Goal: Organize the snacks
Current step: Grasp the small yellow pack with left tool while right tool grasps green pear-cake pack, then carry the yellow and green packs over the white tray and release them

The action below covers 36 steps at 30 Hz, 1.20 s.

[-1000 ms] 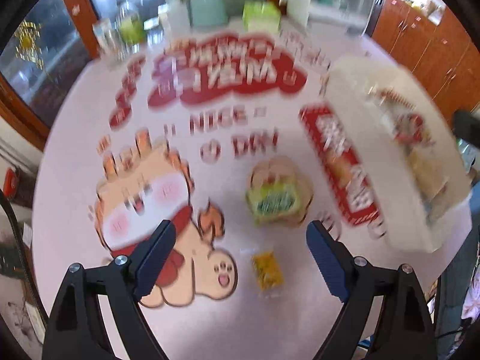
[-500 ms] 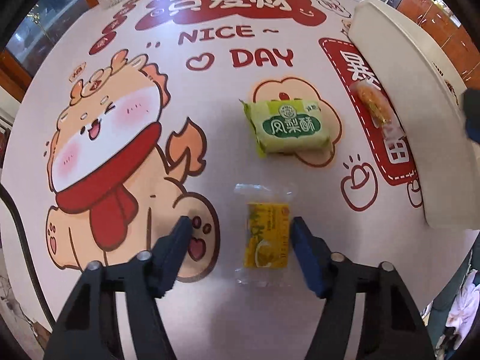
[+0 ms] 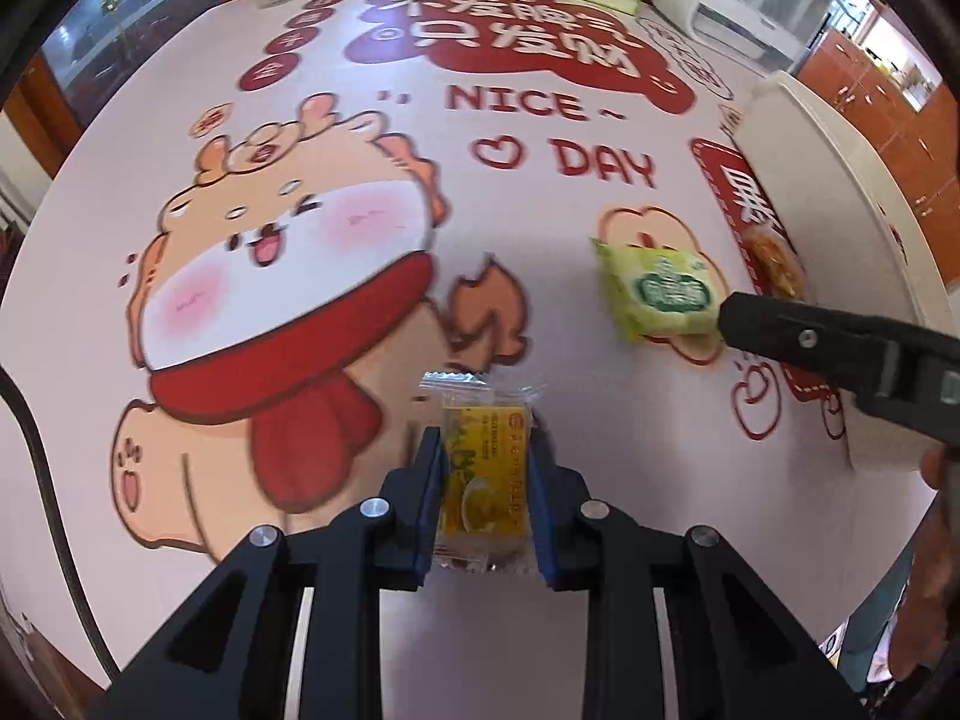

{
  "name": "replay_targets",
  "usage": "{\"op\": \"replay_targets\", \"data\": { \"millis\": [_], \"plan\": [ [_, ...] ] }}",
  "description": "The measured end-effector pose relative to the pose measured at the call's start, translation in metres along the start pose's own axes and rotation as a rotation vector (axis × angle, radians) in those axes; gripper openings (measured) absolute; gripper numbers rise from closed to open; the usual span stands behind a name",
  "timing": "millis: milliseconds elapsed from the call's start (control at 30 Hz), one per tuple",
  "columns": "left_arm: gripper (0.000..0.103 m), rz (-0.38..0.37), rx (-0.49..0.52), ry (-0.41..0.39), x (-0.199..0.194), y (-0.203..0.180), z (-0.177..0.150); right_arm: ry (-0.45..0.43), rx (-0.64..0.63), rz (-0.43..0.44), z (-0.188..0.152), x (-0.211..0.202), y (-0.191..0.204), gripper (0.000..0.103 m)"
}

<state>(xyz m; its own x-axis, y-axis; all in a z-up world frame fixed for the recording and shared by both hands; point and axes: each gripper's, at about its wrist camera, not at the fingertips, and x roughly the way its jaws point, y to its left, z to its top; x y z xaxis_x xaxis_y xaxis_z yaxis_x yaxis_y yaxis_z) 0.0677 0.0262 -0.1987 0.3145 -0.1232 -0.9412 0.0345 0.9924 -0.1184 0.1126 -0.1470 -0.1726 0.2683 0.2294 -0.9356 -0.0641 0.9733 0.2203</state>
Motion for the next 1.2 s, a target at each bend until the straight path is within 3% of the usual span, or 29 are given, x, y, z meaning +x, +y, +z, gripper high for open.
{"op": "replay_targets", "data": {
  "millis": [167, 367, 633, 733, 800, 900, 1200],
  "plan": [
    [0.024, 0.005, -0.025, -0.005, -0.003, 0.022, 0.001, 0.011, -0.008, -0.014, 0.008, 0.022, 0.012, 0.080],
    [0.024, 0.010, -0.035, -0.007, -0.005, 0.043, 0.005, -0.002, -0.022, -0.049, 0.016, 0.036, 0.026, 0.088],
    [0.024, 0.009, -0.023, -0.008, -0.005, 0.058, 0.012, 0.000, -0.068, -0.158, 0.021, 0.050, 0.040, 0.089],
    [0.024, 0.008, -0.014, -0.011, -0.006, 0.061, 0.016, -0.011, -0.083, -0.207, 0.019, 0.049, 0.045, 0.084],
    [0.024, 0.010, -0.007, -0.014, -0.007, 0.062, 0.018, -0.033, -0.099, -0.233, 0.016, 0.047, 0.047, 0.066],
    [0.024, 0.009, 0.003, -0.014, -0.007, 0.062, 0.022, -0.040, -0.093, -0.235, 0.014, 0.043, 0.047, 0.055],
    [0.024, 0.004, 0.053, -0.044, -0.024, 0.051, 0.029, -0.014, -0.053, -0.196, -0.007, 0.031, 0.039, 0.052]
  ]
}}
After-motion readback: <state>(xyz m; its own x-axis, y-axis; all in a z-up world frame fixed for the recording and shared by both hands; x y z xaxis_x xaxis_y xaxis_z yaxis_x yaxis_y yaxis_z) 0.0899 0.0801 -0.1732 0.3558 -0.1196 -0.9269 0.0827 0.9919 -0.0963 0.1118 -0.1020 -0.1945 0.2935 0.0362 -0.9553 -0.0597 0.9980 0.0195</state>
